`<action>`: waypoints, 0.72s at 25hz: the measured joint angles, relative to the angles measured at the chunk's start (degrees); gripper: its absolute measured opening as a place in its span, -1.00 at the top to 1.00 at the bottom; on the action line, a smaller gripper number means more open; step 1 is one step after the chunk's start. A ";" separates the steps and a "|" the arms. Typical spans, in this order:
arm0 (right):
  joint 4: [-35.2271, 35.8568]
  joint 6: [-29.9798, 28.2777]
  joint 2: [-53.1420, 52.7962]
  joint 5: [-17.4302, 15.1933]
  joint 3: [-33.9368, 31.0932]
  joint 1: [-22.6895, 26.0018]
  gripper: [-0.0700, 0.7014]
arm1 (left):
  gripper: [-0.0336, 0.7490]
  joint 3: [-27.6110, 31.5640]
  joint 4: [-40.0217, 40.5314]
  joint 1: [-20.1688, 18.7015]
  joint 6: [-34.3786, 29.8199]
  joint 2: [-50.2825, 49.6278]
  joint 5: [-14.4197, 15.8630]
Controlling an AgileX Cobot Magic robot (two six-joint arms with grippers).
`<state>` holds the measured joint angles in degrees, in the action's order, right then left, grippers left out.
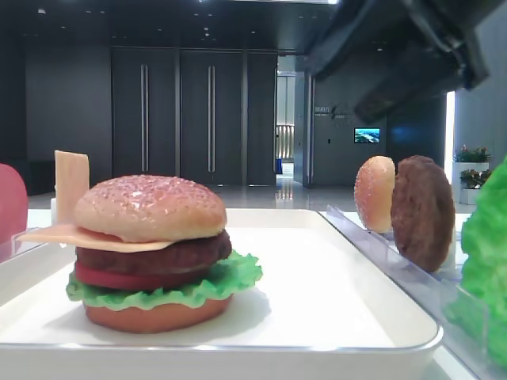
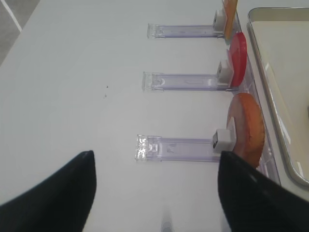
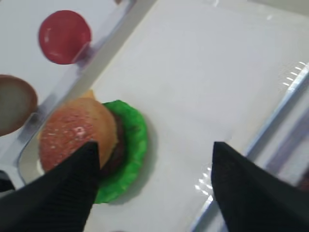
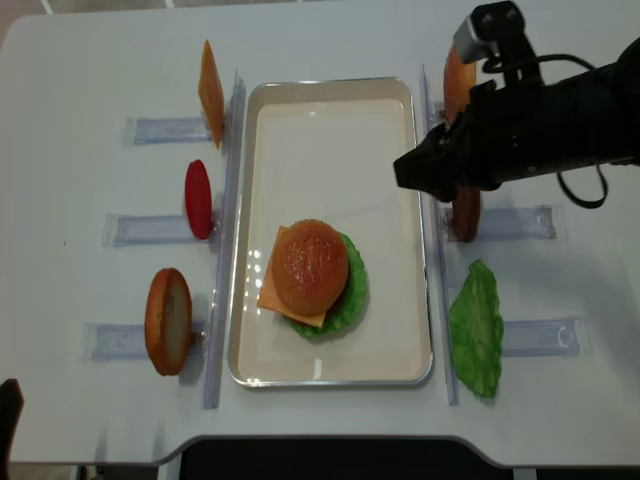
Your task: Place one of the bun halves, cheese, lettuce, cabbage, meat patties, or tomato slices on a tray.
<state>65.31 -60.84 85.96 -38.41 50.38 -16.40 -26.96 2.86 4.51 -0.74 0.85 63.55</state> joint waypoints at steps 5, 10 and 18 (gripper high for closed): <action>-12.97 11.62 -4.54 -0.51 0.00 8.37 -0.40 | -0.61 0.00 0.00 0.00 0.00 0.00 0.00; -27.13 25.10 -7.69 -1.91 0.00 16.84 -0.40 | -0.61 0.00 0.00 0.00 0.00 0.00 0.00; -56.35 53.92 -9.19 -6.30 0.00 22.70 -0.40 | -0.61 0.00 0.00 0.00 0.00 0.00 0.00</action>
<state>8.96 -6.92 76.77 -44.70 50.38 6.30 -26.96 2.86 4.51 -0.74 0.85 63.55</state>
